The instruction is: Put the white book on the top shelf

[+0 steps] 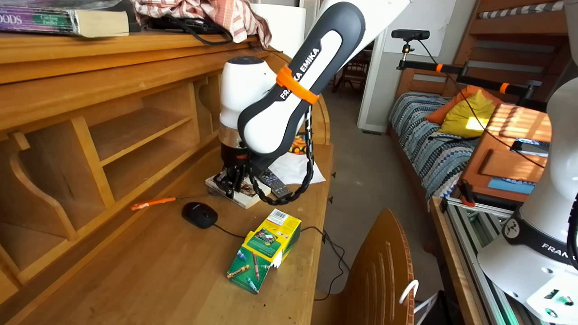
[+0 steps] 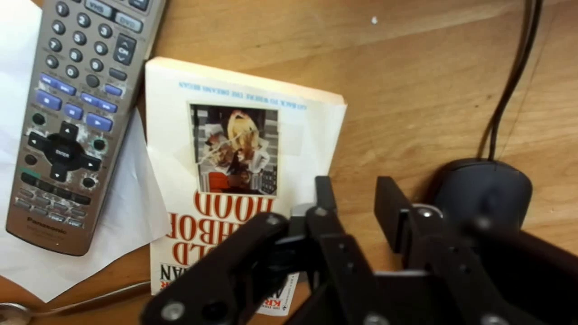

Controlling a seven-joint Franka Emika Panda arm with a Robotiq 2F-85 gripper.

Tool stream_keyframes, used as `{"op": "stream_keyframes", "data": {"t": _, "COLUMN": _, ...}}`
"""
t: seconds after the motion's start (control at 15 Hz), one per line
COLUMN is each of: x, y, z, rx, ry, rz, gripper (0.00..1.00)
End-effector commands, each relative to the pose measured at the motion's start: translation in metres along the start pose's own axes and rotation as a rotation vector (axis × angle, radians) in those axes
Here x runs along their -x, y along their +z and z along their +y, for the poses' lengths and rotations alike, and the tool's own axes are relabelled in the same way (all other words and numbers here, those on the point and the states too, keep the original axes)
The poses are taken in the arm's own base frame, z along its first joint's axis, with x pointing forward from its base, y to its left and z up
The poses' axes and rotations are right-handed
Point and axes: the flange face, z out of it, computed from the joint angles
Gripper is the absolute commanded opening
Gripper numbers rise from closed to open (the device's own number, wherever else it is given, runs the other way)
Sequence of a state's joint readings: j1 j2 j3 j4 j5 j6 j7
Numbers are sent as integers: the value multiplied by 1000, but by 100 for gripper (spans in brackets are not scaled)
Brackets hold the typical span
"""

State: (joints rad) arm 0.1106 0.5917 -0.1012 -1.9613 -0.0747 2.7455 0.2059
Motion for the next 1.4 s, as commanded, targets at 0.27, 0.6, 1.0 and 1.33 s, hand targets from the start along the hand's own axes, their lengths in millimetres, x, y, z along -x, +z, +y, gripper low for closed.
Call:
{"op": "stream_keyframes", "data": {"t": 0.27, "x": 5, "y": 7, "z": -21, "rx": 126, "ry": -41, "rz": 70, "gripper": 93}}
{"op": "stream_keyframes", "data": {"t": 0.6, "x": 6, "y": 30, "z": -9, "rx": 205, "ry": 23, "rz": 65, "gripper": 100}}
{"op": "stream_keyframes", "data": {"t": 1.0, "x": -2, "y": 23, "z": 6, "rx": 19, "ry": 190, "rz": 80, "gripper": 53}}
{"op": "stream_keyframes", "data": {"t": 1.33, "x": -13, "y": 13, "z": 43, "rx": -18, "ry": 325, "rz": 122, "gripper": 89}}
